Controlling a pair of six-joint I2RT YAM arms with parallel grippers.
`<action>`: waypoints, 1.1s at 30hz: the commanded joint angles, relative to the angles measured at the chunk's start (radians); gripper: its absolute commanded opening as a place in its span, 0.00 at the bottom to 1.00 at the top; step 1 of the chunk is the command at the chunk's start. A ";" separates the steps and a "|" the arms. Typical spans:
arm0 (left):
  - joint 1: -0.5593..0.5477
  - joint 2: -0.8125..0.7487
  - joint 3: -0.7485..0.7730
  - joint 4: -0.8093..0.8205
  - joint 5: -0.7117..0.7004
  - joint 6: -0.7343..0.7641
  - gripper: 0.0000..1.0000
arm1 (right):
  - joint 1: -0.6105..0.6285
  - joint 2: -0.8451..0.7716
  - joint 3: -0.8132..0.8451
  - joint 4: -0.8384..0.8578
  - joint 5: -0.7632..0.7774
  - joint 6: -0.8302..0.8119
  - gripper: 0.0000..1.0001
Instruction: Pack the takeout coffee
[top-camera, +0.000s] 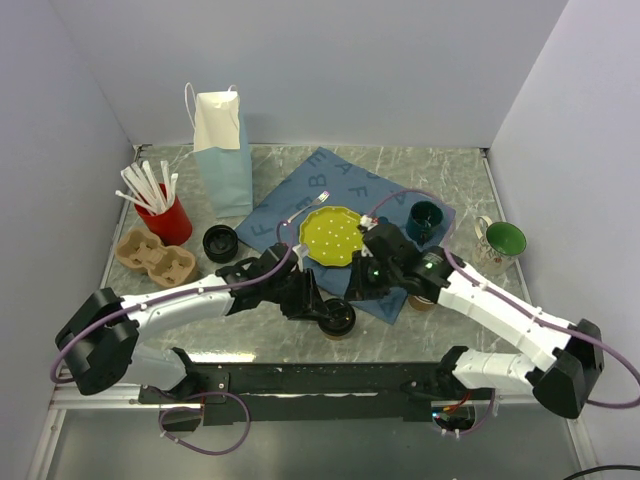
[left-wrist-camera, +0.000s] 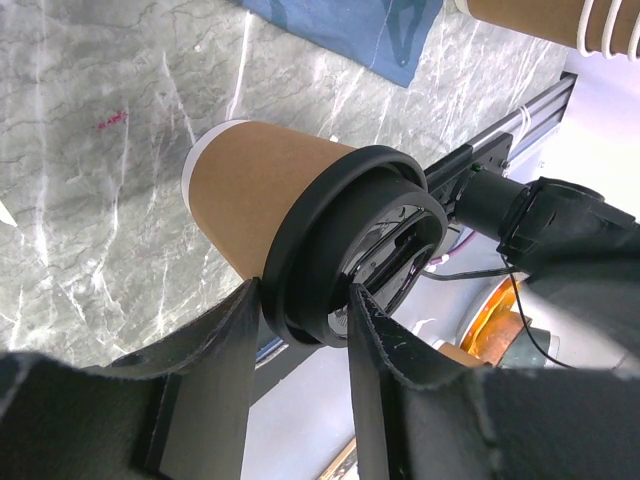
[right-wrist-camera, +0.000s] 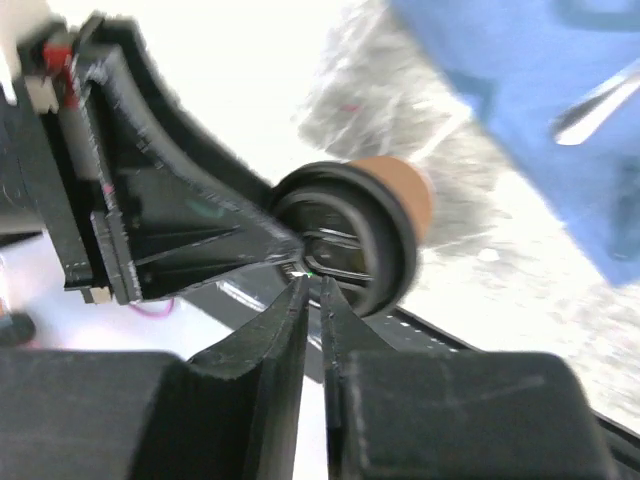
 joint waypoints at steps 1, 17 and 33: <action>-0.010 0.109 -0.082 -0.242 -0.166 0.086 0.41 | -0.080 -0.060 -0.001 -0.081 0.008 -0.041 0.21; -0.012 0.141 -0.040 -0.262 -0.168 0.117 0.42 | -0.179 0.045 -0.077 -0.035 -0.100 -0.161 0.29; -0.010 0.153 -0.051 -0.268 -0.174 0.108 0.42 | -0.177 0.151 -0.198 0.054 -0.107 -0.115 0.24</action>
